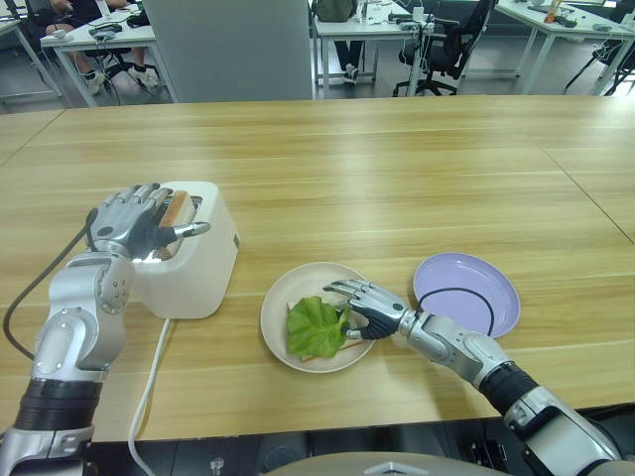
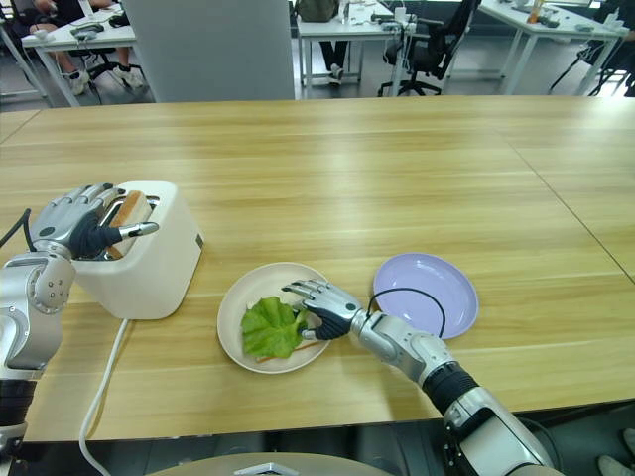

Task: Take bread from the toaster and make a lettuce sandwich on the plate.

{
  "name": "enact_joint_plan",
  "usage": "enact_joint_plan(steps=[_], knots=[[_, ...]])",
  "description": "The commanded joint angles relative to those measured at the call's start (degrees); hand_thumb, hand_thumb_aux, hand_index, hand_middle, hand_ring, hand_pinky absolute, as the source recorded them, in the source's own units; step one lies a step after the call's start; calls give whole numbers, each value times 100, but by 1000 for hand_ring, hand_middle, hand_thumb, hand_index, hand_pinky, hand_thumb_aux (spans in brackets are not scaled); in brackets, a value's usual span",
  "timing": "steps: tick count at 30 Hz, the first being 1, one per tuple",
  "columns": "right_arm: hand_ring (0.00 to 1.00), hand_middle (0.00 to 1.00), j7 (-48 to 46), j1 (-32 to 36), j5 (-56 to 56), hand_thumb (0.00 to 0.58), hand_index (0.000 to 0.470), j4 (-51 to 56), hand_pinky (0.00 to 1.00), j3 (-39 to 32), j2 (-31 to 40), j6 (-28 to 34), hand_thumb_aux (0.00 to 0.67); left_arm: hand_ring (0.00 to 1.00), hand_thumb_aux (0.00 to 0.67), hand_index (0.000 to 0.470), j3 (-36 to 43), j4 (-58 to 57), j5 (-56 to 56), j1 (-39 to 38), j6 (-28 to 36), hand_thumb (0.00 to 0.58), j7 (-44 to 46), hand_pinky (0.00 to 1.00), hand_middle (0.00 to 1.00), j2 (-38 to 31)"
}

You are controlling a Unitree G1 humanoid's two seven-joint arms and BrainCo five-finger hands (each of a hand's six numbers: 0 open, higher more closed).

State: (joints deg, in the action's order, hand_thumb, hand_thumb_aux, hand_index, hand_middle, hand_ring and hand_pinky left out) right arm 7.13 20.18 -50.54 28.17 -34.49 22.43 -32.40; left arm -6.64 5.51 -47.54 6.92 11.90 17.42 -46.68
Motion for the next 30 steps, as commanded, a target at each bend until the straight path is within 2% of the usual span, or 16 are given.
enact_joint_plan(steps=[1, 10, 11, 12, 13, 17, 18, 19, 20, 22, 23, 25, 26, 27, 30], knots=[[0, 0, -86, 6, -73, 0, 0, 162, 0, -93, 33, 99, 0, 0, 0, 0, -52, -42, -16, -18, 136, 0, -65, 0, 0, -109], [0, 0, -31, -14, 27, 0, 0, -21, 0, 60, 102, 182, 0, 0, 0, 0, 376, -593, 241, 212, 19, 0, -53, 0, 0, 6], [0, 0, -26, -14, 36, 0, 0, -41, 0, 73, 113, 189, 0, 0, 152, 105, 400, -629, 298, 258, -27, 234, -101, 0, 0, 38], [0, 0, -17, -17, 43, 0, 0, -63, 0, 87, 124, 195, 0, 0, 152, 105, 420, -661, 346, 311, -82, 234, -160, 0, 0, 69], [0, 0, -11, -26, 45, 0, 0, -93, 0, 98, 133, 205, 0, 0, 670, 460, 437, -696, 397, 355, -140, 580, -200, 0, 0, 84], [0, 0, 4, -54, 63, 0, 0, -209, 0, 138, 155, 226, 0, 0, 670, 460, 530, -845, 534, 456, -265, 580, -219, 0, 0, 99], [0, 0, 3, -63, 72, 0, 0, -252, 0, 155, 157, 233, 0, 110, 670, 460, 540, -883, 590, 478, -299, 580, -225, 110, 110, 109], [0, 0, -1, -68, 76, 0, 0, -285, 0, 162, 153, 244, 0, 110, 670, 460, 541, -911, 630, 487, -325, 580, -237, 110, 110, 105], [0, 0, -1, -73, 79, 0, 0, -315, 0, 168, 153, 252, 0, 267, 670, 460, 521, -924, 671, 507, -367, 580, -294, 267, 267, 104], [0, 0, -3, -73, 83, 0, 0, -352, 0, 171, 148, 258, 0, 486, 670, 460, 400, -854, 755, 524, -440, 580, -466, 486, 486, 82], [0, 0, -5, -74, 89, 0, 0, -370, 0, 179, 152, 258, 0, 565, 670, 460, 317, -792, 814, 541, -490, 580, -570, 565, 565, 73], [0, 0, -8, -80, 98, 0, 0, -414, 0, 200, 164, 264, 0, 863, 670, 460, 140, -628, 915, 590, -606, 580, -786, 863, 863, 33], [0, 0, -6, -83, 102, 0, 0, -432, 0, 209, 170, 266, 0, 863, 670, 460, 38, -527, 982, 626, -687, 580, -907, 863, 863, 25], [0, 0, 1, -85, 106, 0, 0, -456, 0, 220, 177, 270, 0, 1000, 670, 460, -69, -404, 1029, 670, -777, 580, -1038, 1000, 1000, 5], [0, 0, 15, -84, 115, 0, 0, -552, 0, 261, 211, 289, 0, 1000, 670, 460, -374, -45, 1134, 828, -1060, 580, -1393, 1000, 1000, -55]])
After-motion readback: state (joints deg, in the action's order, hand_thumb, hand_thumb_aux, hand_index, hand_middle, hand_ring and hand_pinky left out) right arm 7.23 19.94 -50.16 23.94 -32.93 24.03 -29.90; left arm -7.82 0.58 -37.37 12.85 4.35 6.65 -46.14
